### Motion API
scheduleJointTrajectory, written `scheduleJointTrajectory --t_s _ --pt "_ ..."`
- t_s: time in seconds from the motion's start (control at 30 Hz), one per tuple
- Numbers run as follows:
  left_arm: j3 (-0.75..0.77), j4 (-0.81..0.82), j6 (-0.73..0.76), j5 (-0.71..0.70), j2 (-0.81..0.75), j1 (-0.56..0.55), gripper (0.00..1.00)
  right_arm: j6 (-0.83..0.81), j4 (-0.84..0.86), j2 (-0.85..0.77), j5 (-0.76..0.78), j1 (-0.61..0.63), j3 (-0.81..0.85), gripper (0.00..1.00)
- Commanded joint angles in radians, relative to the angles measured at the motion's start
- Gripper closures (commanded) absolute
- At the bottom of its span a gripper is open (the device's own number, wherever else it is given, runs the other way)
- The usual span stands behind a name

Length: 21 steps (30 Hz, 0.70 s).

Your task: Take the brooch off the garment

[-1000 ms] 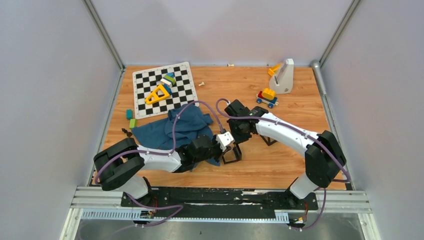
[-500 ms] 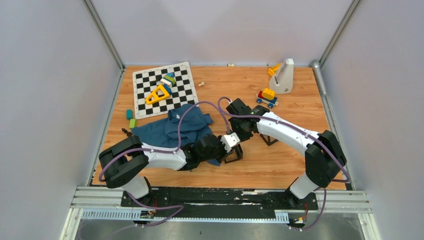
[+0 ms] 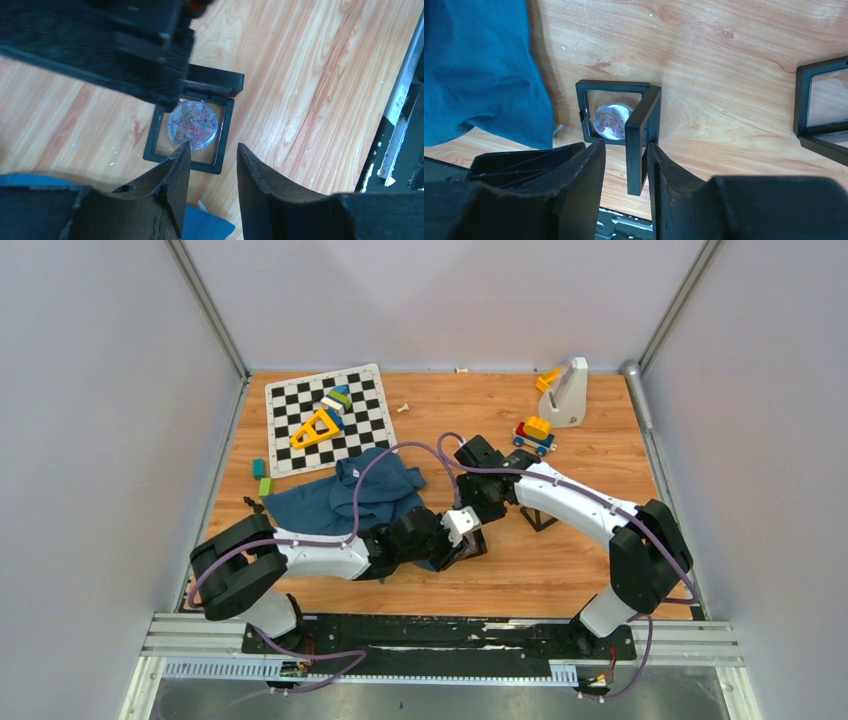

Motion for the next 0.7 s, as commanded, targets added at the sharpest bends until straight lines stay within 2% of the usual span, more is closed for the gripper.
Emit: scheduleJointTrajectory --t_s 0.0,0.1,0.23,0.37,0.57,0.67 --pt "0.009 -0.045 -0.082 -0.088 -0.108 -0.003 0.54 -0.003 0.028 -0.068 -0.035 -0.011 0.0 0.64" --pt "-0.003 -0.086 -0.148 -0.116 -0.142 -0.001 0.55 -0.006 0.044 -0.103 -0.087 -0.023 -0.027 0.67" --pt "-0.022 -0.115 -0.226 -0.14 -0.168 0.004 0.63 -0.003 0.065 -0.128 -0.118 -0.037 -0.062 0.72" --pt "-0.043 -0.116 -0.288 -0.14 -0.166 0.025 0.73 0.0 0.08 -0.139 -0.128 -0.045 -0.086 0.76" --pt "-0.041 -0.114 -0.343 -0.095 -0.11 0.069 0.97 -0.001 0.091 -0.155 -0.135 -0.068 -0.11 0.78" --pt "-0.034 -0.113 -0.348 -0.09 -0.085 0.074 1.0 -0.005 0.098 -0.154 -0.146 -0.08 -0.124 0.81"
